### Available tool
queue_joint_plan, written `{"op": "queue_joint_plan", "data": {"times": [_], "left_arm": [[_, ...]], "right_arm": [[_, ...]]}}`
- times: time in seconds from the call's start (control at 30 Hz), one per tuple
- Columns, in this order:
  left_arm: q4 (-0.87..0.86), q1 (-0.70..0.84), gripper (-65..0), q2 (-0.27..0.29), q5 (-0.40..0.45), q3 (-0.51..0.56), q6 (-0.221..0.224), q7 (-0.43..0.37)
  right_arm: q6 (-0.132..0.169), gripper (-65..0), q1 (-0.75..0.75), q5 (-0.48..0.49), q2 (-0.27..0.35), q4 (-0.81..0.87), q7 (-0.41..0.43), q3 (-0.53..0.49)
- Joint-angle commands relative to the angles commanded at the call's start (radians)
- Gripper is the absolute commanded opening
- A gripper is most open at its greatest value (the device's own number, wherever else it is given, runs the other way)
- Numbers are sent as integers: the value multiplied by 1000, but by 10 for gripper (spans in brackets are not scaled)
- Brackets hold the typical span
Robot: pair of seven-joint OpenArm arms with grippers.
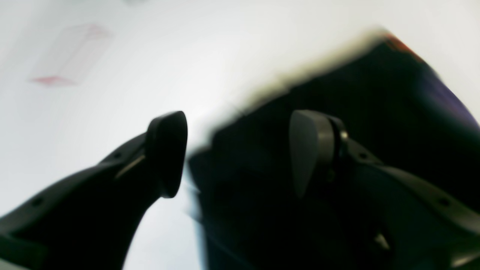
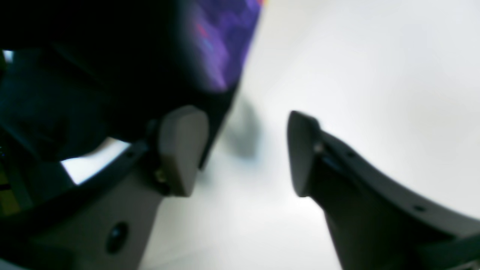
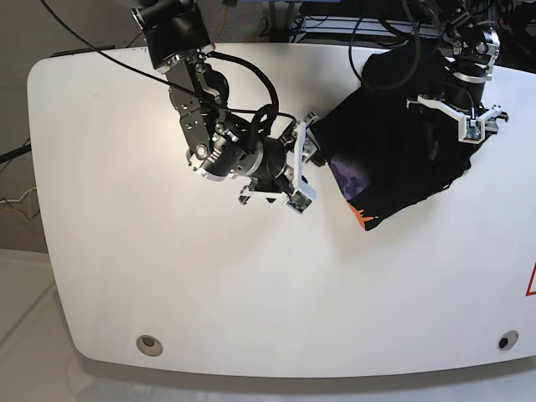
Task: Fold the T-shirt properly
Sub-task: 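Swing the right gripper around the stack's corner, gripping the printed end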
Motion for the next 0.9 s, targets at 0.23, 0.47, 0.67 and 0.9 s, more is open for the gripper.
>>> {"op": "queue_joint_plan", "data": {"times": [0.23,0.47,0.67,0.9], "left_arm": [[0,49,-638,0,-2,0,0,32],[0,52,-650,0,-3,-44,0,147],[-2,52,-650,0,-5,-52,0,239],[-2,48,-650,0,-5,-44,0,416]], "right_arm": [[-2,-640,46,0,-52,-46,0,0],[-2,-650,86,-2,-106,-135,2,0],[0,-650,115,-2,-126,-175,32,-9],[-5,-650,181,-3,-126,-299,81,-110]]}}
